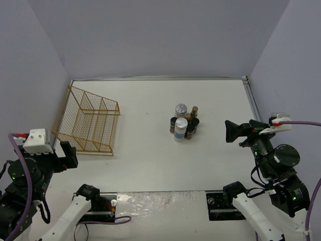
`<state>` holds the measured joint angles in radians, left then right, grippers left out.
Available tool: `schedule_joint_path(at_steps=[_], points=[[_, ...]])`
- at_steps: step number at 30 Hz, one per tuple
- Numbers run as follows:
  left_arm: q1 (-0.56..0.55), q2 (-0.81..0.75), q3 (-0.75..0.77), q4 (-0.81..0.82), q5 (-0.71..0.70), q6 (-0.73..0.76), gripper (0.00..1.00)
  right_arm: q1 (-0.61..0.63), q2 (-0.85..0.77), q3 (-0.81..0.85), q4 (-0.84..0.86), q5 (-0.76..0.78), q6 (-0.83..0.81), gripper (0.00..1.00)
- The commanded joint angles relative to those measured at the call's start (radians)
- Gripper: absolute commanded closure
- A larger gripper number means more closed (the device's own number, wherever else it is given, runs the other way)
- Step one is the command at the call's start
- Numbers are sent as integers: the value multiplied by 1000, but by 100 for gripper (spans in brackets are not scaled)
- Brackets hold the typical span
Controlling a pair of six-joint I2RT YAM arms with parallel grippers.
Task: Organize the condiment bottles
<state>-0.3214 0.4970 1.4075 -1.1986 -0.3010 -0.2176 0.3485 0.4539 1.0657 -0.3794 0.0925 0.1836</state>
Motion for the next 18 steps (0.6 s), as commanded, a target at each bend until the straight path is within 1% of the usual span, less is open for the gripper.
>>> schedule_joint_path(at_steps=[1,8,13,18], points=[[-4,43,16,73,19,-14,3,7,28,13,60,16,27,0],[-4,111,45,91,72,-34,3,7,33,-3,57,-75,22,0],[-5,230,85,93,150,-20,3,7,74,-3,53,-74,25,0],[-5,403,166,73,211,-8,3,7,131,3,53,-80,27,0]])
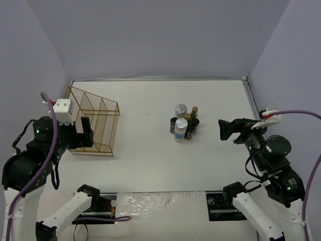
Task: Organize the condiment bottles
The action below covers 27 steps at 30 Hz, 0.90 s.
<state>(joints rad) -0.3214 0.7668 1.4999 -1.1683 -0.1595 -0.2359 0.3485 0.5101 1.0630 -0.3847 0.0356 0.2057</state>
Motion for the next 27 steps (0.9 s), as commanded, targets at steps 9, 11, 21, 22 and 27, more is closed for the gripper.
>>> schedule_joint_path(at_steps=[9,11,21,22,27], points=[[-57,302,33,285,231,-118,3,7,213,16,56,0,57,0],[-123,331,10,345,224,-143,3,7,232,20,54,1,56,0],[-538,656,66,655,70,-93,3,7,209,12,55,78,86,0],[-573,676,80,675,58,-78,3,6,205,11,55,81,90,0],[-638,824,128,792,58,-46,3,6,170,12,55,129,99,0]])
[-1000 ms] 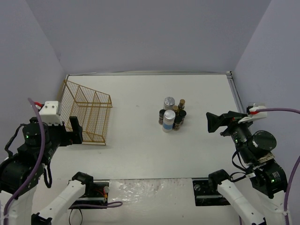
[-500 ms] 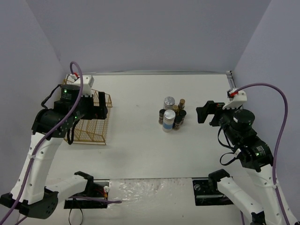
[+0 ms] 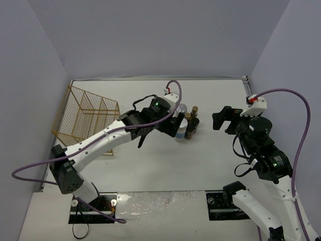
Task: Organize the condiment bottles
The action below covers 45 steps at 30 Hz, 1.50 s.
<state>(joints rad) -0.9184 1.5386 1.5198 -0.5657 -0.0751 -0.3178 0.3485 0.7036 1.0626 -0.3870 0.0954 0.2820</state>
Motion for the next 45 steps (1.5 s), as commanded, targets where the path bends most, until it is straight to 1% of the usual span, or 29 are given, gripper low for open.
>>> schedule_joint_path(at_steps=[1,5,10,14,18,22,33,45], points=[[-49,82,125,201,-26,39,3,6,-34,14,57,79,24,0],[-54,160,165,235,-29,57,3,7,-65,16,53,100,25,0],[-49,226,180,252,-37,68,3,6,-96,16,47,110,39,0],[-34,291,218,216,-26,47,4,6,-101,21,38,111,44,0],[-28,331,241,222,-20,39,4,7,-107,27,33,107,45,0],[-22,350,250,211,-25,36,4,7,-118,25,31,99,45,0],[-5,373,237,204,-26,-4,11,6,-144,14,33,130,32,0],[-8,398,235,192,-38,9,14,7,-152,1,31,126,26,0]])
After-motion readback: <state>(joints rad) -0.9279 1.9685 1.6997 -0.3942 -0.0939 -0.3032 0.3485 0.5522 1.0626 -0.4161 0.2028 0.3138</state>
